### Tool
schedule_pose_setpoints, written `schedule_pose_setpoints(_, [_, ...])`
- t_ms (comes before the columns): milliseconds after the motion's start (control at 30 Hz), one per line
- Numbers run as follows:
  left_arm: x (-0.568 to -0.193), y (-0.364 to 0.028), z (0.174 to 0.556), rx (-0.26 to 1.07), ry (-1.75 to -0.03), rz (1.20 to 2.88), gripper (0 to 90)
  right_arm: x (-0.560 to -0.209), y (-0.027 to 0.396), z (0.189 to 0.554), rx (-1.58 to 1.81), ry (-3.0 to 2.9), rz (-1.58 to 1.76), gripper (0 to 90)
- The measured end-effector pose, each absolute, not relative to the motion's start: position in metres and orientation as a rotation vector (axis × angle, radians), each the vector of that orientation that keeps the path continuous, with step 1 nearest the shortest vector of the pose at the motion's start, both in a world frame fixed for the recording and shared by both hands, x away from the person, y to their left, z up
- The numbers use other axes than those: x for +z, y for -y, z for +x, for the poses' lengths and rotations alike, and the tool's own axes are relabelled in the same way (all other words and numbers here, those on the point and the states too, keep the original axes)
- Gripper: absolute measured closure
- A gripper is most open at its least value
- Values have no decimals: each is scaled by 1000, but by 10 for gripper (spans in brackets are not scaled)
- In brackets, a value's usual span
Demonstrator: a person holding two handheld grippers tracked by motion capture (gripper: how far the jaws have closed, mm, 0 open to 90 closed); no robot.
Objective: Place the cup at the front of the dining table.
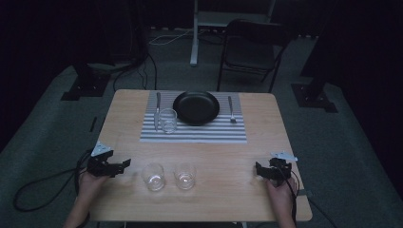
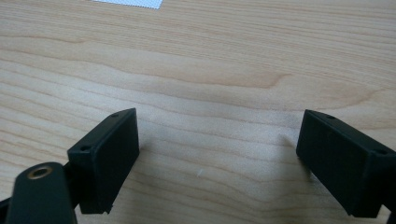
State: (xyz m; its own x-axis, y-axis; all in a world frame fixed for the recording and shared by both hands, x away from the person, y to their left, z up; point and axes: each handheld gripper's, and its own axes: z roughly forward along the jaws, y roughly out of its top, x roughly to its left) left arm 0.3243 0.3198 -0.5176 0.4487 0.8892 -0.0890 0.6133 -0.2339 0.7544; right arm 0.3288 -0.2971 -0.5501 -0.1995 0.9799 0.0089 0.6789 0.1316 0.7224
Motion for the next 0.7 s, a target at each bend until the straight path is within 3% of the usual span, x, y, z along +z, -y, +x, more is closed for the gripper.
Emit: schedule_pose_setpoints(700, [-518, -326, 270, 572, -1321, 1882, 109, -550, 297, 329, 837, -1940, 1594, 126])
